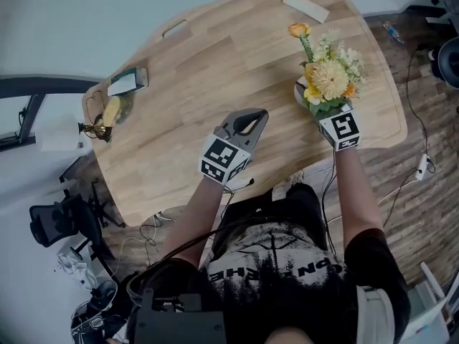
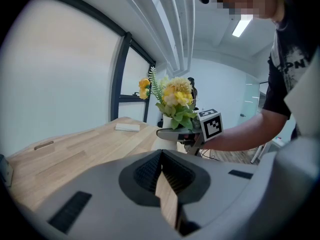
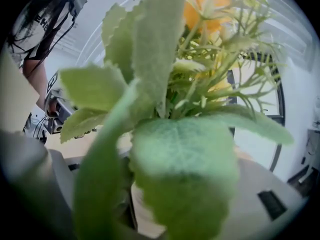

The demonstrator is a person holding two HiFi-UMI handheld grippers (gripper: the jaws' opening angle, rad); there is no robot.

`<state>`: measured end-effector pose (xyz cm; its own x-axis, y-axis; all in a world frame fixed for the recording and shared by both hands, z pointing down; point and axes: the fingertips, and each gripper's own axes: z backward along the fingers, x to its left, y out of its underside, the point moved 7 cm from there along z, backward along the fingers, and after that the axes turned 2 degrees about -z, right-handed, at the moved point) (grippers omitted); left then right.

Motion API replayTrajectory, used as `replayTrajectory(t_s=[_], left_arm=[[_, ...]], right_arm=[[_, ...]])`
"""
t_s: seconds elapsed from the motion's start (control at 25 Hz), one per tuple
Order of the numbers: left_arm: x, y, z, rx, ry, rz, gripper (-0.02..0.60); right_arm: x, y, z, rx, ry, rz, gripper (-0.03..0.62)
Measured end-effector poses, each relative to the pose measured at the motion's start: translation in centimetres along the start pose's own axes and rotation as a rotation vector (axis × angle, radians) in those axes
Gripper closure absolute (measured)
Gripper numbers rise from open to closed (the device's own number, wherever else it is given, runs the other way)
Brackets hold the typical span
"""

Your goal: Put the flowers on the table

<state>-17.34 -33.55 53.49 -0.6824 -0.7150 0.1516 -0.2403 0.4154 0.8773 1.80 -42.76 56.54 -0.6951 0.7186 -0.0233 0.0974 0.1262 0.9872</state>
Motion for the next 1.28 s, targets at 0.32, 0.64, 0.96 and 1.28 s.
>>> replayTrajectory(t_s=[0.32, 0.64, 0.96, 1.28], left_arm=[[0.0, 0.0, 0.4, -0.004, -0.013, -0.003, 0.568], [-0.3, 0.3, 0.8, -0.008, -0.022, -0.002, 0.568], [-2.1, -0.7, 0.2, -0.034, -0.015, -0.014, 0.568], [-4.9, -1.8, 0.1, -0.081, -0.034, -0.014, 0.568]], right_arm=[[0.0, -0.1, 0.2, -0.019, 0.009, -0.026, 0.301], [0.1, 0.2, 1.5, -0.007, 0.004, -0.07, 0.283], [0.3, 0.4, 4.0, 0.027, -0.008, -0.067, 0.283], [1.0, 0.5, 8.2, 0.089, -0.026, -0.056, 0.284]])
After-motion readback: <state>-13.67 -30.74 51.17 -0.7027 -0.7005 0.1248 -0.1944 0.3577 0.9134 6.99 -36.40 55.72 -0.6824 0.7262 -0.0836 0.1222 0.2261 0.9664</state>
